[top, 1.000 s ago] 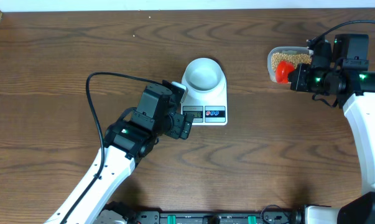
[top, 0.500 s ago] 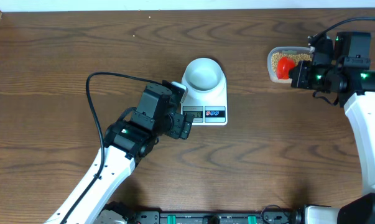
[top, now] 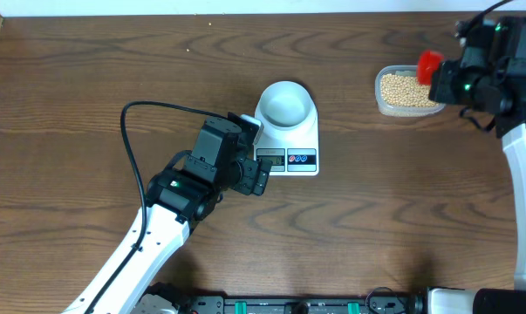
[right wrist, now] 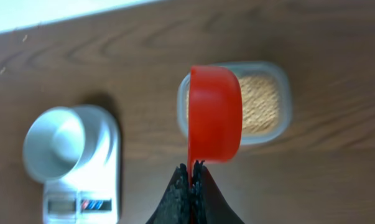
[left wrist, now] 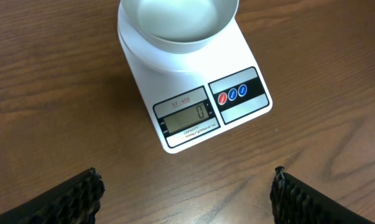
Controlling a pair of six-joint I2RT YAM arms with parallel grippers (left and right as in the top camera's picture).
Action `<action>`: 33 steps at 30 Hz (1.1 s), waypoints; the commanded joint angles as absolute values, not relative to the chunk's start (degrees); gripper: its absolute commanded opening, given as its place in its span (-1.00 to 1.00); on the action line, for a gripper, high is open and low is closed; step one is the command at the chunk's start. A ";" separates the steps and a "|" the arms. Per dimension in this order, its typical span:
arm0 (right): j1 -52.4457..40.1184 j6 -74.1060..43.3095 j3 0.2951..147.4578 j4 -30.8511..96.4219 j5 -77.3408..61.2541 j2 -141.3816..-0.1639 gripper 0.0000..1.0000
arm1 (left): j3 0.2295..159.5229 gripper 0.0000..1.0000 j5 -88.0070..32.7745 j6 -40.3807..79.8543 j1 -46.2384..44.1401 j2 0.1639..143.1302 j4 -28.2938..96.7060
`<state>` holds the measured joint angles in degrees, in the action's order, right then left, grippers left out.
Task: Scoop item into bowl and weigh 50g on scale
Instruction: 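Lower the red scoop into the soybean tub with the right gripper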
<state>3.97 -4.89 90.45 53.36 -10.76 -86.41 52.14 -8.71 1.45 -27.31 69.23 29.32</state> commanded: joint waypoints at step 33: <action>6.33 -2.35 93.69 47.18 -3.68 -112.16 -0.98 | 52.18 0.76 -8.99 0.86 -27.07 68.82 29.28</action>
